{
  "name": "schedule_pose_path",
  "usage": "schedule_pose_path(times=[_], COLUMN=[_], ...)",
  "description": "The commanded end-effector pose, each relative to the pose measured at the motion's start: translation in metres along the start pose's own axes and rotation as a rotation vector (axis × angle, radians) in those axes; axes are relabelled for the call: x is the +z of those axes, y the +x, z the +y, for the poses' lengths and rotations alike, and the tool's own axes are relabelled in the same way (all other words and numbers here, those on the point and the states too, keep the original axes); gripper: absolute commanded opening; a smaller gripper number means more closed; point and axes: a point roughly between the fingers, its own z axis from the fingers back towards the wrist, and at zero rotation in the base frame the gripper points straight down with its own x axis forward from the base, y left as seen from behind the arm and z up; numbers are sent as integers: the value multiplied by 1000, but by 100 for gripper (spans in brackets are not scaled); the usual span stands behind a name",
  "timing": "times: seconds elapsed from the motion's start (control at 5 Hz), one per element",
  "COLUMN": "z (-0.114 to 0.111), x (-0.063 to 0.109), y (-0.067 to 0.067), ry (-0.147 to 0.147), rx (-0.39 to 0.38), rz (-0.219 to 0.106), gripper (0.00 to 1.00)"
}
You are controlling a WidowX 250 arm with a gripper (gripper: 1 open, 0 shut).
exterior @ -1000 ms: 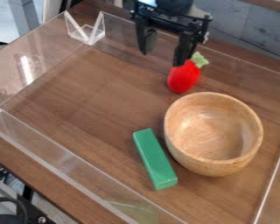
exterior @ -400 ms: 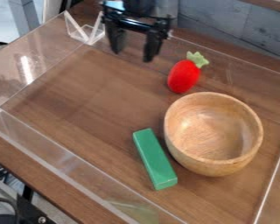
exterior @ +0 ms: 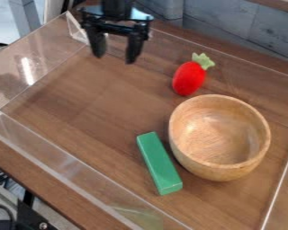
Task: Move the red fruit to the right
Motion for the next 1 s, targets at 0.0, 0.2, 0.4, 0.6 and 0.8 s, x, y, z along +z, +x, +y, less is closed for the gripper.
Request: schedule_pose_path(times=[0.0, 0.2, 0.4, 0.6, 0.8], z=[13, 22, 24, 25, 34], x=[14, 8, 10, 11, 11], y=[3, 3, 8, 12, 11], ry=[19, 32, 40, 46, 55], rx=[63, 123, 91, 59, 71], rz=[-99, -118, -138, -152, -162], gripper=[100, 100, 100, 100, 100])
